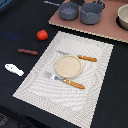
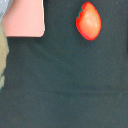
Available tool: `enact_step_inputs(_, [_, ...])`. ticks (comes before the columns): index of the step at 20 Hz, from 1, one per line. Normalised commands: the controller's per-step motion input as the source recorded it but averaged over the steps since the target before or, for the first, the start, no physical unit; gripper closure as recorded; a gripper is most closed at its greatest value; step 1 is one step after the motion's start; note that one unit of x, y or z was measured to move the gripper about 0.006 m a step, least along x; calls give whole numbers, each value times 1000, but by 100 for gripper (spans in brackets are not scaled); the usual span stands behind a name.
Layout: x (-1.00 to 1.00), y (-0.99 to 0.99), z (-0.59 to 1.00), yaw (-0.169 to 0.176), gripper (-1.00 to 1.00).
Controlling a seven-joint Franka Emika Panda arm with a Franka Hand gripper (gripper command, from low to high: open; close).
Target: Place the fish, sausage, and tomato into the frying pan.
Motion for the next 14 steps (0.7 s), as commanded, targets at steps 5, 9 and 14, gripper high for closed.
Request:
enact_step_inputs(5, [48, -1000, -314, 0, -100])
enact_step_inputs(9, [32, -1000, -319, 0, -100])
enact_step_inputs(14, [5, -1000, -328, 0, -100])
